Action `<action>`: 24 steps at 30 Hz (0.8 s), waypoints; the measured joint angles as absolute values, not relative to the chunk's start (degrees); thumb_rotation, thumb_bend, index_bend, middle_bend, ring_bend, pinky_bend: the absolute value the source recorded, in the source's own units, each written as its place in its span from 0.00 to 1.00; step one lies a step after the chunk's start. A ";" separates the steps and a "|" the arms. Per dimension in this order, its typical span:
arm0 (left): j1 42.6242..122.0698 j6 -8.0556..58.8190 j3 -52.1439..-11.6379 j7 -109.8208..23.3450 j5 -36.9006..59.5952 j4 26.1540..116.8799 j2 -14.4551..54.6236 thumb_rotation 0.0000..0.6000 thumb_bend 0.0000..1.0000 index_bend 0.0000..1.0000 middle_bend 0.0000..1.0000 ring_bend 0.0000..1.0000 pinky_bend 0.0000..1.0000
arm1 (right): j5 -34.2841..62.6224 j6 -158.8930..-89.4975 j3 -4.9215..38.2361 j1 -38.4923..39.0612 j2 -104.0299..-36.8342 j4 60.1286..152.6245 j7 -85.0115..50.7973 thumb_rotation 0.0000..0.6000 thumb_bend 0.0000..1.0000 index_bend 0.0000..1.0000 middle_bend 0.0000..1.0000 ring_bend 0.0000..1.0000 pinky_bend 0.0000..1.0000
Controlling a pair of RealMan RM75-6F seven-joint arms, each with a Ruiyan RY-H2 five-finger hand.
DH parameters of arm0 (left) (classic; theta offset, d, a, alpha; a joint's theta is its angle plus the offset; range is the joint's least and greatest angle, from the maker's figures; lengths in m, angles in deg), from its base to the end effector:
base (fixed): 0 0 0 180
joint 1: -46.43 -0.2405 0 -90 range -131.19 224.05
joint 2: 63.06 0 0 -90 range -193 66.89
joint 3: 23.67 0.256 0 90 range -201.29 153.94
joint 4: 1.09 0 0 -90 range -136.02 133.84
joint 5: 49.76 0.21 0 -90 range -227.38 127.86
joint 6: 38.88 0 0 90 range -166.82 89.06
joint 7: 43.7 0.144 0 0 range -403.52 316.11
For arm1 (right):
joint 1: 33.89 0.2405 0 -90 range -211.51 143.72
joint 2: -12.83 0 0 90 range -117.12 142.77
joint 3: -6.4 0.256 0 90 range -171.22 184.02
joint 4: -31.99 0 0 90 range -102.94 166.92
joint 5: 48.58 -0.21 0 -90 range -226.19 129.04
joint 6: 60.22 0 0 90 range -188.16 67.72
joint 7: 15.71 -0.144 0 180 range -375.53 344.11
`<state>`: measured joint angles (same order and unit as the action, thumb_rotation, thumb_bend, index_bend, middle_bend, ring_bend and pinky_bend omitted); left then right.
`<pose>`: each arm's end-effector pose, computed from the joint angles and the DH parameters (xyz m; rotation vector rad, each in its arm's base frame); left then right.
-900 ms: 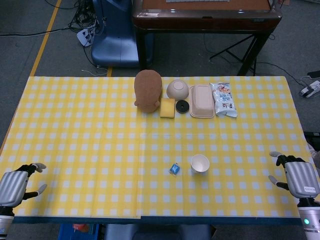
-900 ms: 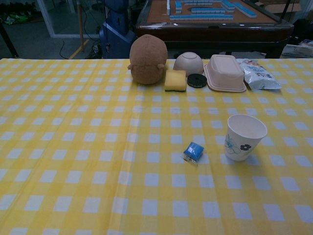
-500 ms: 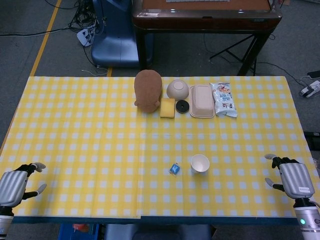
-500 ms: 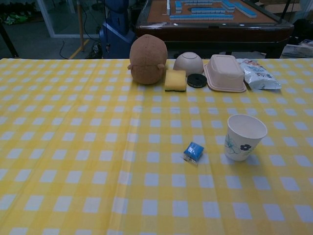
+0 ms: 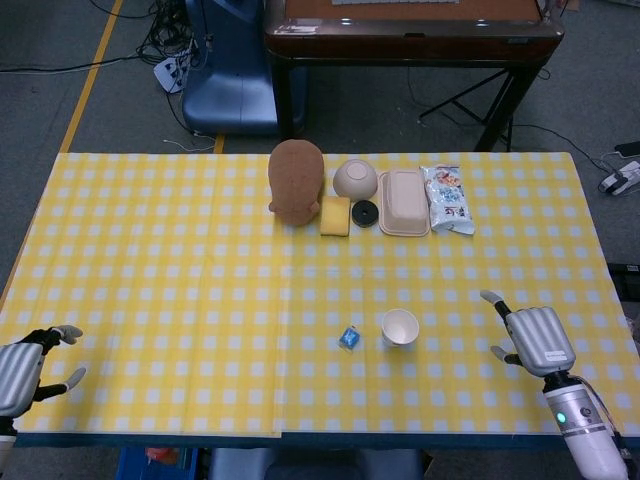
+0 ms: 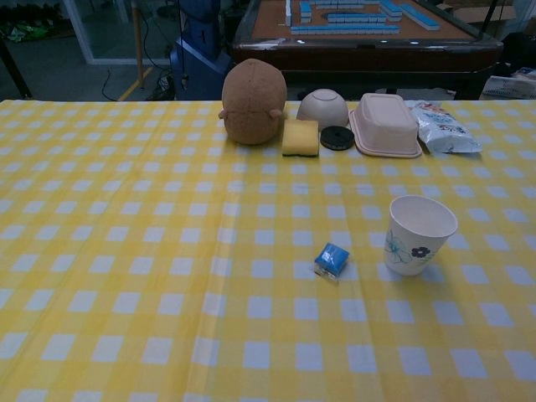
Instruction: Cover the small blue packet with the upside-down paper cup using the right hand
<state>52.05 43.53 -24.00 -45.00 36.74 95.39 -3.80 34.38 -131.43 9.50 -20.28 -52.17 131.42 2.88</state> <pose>-0.3060 0.1746 0.1668 -1.4447 -0.9657 -0.8698 -0.2698 -0.2186 0.1132 1.6728 -0.8289 0.7256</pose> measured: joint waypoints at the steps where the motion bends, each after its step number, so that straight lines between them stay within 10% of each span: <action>1: 52.02 43.59 -23.99 -45.16 36.77 95.34 -3.85 1.00 0.22 0.45 0.44 0.41 0.59 | 33.94 -130.43 9.80 -19.53 -51.97 132.50 4.11 1.00 0.01 0.16 0.99 0.94 0.91; 24: 51.55 44.60 -24.16 -47.45 37.22 95.03 -4.76 1.00 0.22 0.45 0.44 0.41 0.59 | 13.86 -113.99 12.22 -2.61 -55.90 142.21 23.92 1.00 0.00 0.16 1.00 0.97 0.93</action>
<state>51.55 44.60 -24.16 -47.45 37.22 95.03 -4.76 13.86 -113.99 12.22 -2.61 -55.90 142.21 23.92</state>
